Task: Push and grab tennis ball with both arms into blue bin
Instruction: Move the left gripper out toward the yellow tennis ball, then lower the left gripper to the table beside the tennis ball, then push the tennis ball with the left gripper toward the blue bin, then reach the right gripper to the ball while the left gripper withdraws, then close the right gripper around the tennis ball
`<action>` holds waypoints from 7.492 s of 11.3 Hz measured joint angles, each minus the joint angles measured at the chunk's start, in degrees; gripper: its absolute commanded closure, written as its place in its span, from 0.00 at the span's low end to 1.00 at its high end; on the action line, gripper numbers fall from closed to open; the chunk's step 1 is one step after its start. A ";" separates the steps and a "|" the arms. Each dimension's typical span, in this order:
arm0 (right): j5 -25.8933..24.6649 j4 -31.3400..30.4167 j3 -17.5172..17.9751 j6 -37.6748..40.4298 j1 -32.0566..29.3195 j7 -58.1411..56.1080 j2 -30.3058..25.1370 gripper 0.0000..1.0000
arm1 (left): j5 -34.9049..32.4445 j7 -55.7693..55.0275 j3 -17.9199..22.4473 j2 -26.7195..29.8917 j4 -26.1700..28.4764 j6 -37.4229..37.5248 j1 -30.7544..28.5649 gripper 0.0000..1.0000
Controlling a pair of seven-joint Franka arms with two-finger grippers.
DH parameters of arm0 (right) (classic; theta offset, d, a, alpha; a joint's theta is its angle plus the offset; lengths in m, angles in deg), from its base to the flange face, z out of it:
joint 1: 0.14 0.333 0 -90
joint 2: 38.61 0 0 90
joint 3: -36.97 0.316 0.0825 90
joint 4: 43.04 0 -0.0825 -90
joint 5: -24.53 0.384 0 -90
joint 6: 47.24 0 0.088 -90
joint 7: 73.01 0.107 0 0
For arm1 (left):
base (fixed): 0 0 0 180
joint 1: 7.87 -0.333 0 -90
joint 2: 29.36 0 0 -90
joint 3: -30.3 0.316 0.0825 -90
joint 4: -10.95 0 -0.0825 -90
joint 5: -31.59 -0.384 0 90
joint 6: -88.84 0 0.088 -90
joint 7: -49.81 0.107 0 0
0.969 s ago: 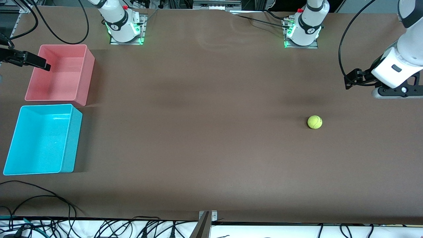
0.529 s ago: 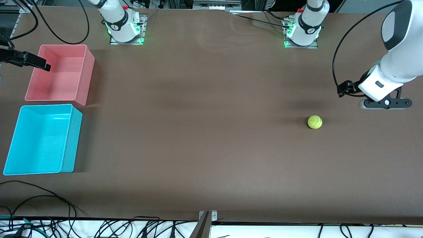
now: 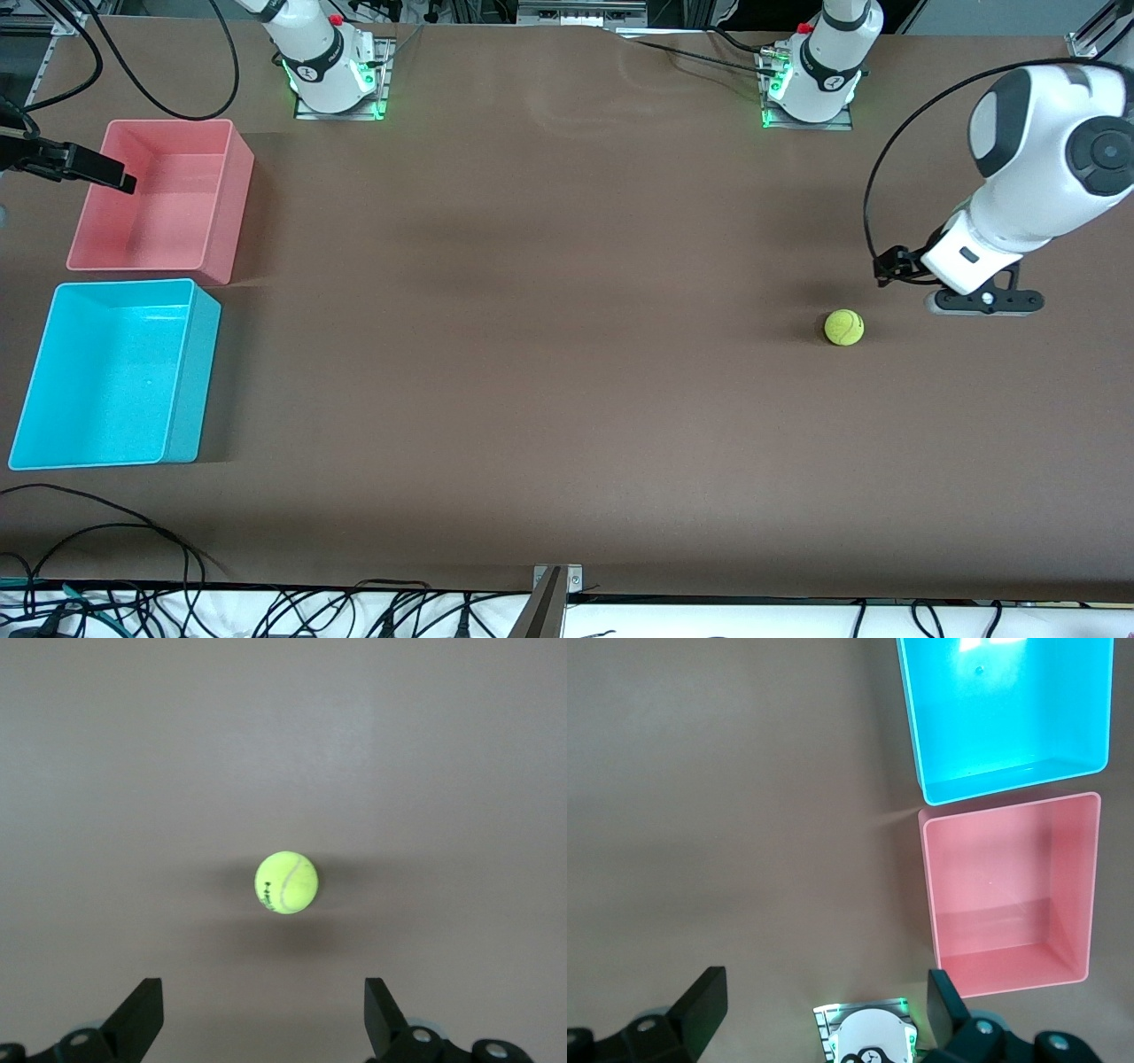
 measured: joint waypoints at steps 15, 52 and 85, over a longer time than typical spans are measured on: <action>0.01 0.01 -0.75 -0.04 0.00 0.00 0.20 0.00 | 1.26 47.41 0.54 -7.29 10.93 -19.45 -4.66 1.00; 0.10 0.55 -1.47 -4.29 0.40 -0.17 3.35 0.00 | 9.84 70.87 -8.19 -24.51 2.41 -31.10 -1.95 0.75; -13.75 -41.73 1.61 -36.54 3.90 9.52 11.18 0.00 | 3.64 32.31 -0.33 9.62 -20.58 27.09 -6.11 0.00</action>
